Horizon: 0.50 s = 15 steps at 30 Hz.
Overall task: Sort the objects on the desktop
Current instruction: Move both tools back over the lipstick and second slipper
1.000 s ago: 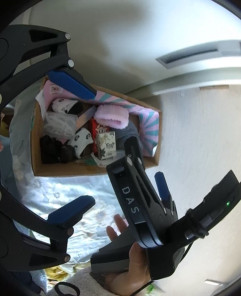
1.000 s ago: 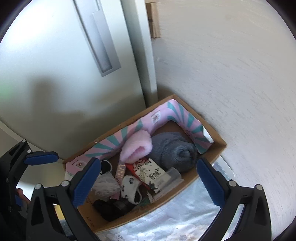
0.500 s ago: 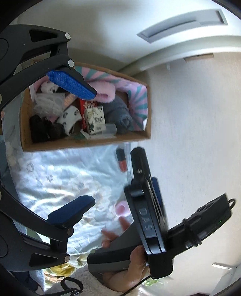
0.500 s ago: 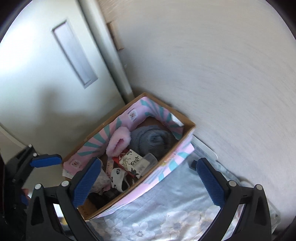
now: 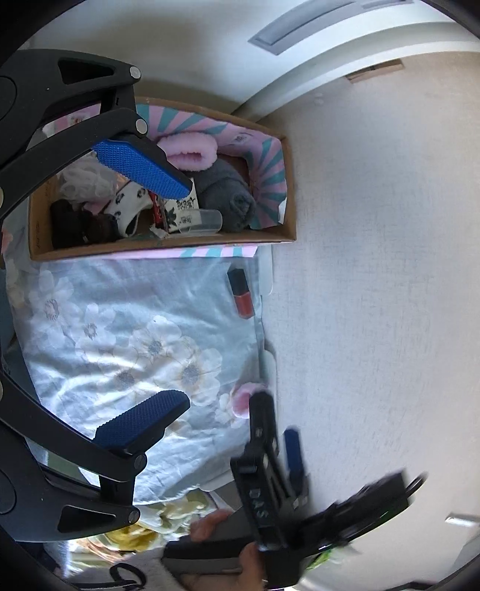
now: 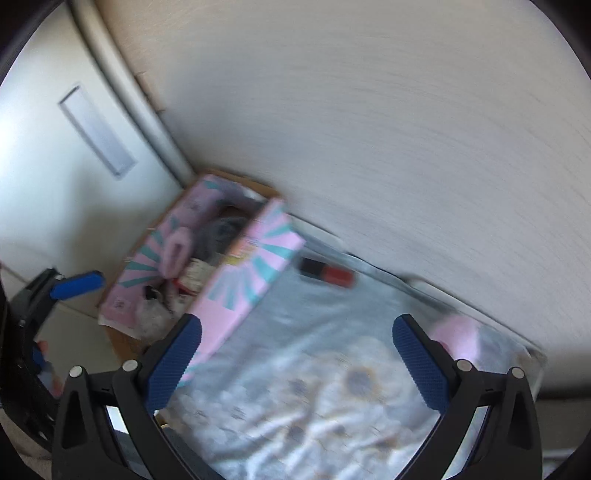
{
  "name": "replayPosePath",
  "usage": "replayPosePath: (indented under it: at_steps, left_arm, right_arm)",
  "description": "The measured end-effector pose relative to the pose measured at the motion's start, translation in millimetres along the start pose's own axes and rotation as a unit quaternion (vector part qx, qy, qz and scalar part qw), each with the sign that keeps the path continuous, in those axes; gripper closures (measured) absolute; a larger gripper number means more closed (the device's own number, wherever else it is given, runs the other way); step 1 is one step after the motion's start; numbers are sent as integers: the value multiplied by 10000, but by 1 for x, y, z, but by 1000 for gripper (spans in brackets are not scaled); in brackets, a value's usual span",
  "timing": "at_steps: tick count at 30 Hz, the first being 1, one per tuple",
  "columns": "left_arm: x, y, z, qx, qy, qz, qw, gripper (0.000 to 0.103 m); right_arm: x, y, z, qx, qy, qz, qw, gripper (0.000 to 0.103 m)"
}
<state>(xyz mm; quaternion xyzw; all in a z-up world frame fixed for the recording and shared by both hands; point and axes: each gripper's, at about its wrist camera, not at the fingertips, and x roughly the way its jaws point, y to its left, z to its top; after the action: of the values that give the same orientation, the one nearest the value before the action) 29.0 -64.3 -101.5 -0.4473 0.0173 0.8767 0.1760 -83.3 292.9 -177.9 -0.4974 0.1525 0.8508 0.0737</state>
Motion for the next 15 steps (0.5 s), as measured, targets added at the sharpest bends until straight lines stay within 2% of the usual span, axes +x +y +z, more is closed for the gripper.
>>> replayPosePath:
  at_steps: [3, 10, 15]
  left_arm:
    - [5, 0, 2, -141, 54, -46, 9999, 0]
    - [23, -13, 1, -56, 229, 255, 9994, 0]
    - [35, -21, -7, -279, 279, 55, 9992, 0]
  right_arm:
    - [-10, -26, -14, 353, -22, -162, 9992, 0]
    - [-35, -70, -42, 772, -184, -421, 9960, 0]
    - [-38, -89, -60, 876, -182, -698, 9935, 0]
